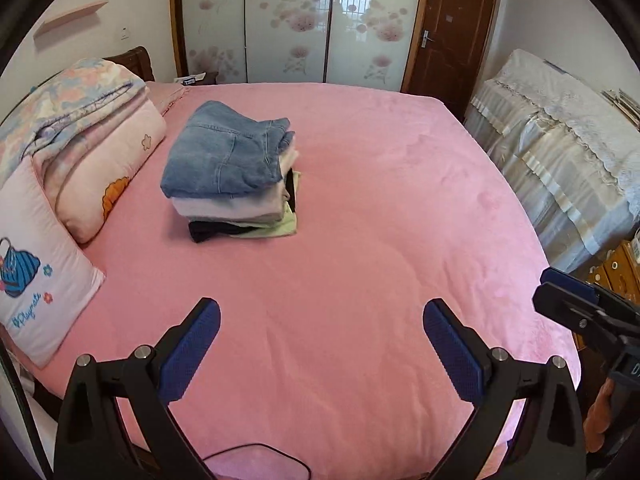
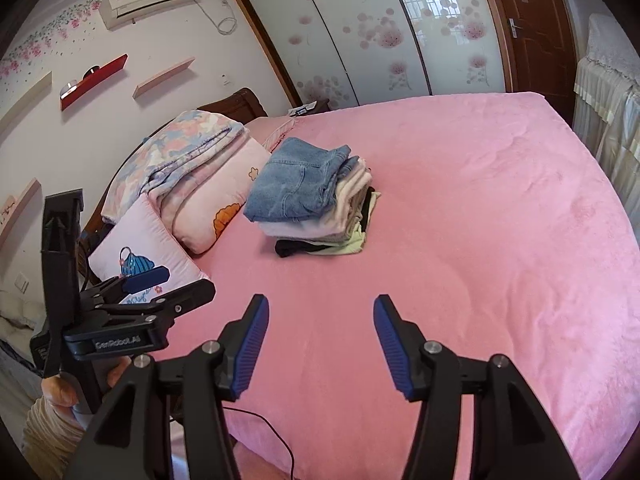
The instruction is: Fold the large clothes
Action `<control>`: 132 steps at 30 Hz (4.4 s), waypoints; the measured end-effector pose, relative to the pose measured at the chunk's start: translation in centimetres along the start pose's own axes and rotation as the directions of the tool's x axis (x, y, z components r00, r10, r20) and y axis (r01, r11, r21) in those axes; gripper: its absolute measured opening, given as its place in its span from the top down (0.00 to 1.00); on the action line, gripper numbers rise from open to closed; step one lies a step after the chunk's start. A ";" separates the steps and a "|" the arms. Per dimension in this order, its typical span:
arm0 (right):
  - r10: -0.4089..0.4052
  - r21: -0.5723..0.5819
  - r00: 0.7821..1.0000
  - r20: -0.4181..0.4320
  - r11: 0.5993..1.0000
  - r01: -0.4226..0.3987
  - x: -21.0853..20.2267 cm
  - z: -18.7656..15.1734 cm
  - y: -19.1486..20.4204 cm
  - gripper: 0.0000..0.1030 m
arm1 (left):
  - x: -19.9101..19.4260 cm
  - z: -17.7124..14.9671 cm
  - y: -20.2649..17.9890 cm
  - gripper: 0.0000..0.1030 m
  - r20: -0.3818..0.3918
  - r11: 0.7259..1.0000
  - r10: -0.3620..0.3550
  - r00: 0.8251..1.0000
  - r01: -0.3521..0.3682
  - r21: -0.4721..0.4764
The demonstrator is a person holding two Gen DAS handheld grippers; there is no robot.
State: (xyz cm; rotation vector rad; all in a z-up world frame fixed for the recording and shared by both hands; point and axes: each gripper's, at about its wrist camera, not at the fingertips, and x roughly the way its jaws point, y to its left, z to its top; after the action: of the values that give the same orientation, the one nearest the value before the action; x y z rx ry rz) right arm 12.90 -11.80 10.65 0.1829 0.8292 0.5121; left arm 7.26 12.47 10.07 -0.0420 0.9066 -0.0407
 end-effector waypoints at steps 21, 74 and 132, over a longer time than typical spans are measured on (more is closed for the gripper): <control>-0.208 0.021 0.964 0.168 0.978 0.207 -6.7 -13.5 -1.2 0.34 | -5.7 -12.8 -6.6 0.02 0.119 0.992 0.110 0.987 -0.101 -0.074; -0.394 0.003 0.910 0.130 0.918 0.397 -3.8 -17.1 -2.2 0.26 | -0.8 -16.2 -7.7 0.02 -0.007 0.988 0.146 0.989 -0.146 -0.046; -0.426 0.008 0.895 0.132 0.903 0.429 -3.2 -17.7 -2.7 0.16 | 0.0 -17.0 -7.7 0.02 -0.017 0.988 0.152 0.988 -0.152 -0.016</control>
State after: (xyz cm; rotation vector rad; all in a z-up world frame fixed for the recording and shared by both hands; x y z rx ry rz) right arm -1.09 -16.45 0.00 0.0097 0.7080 0.0912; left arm -6.27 4.43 0.07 0.0117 0.9241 0.1092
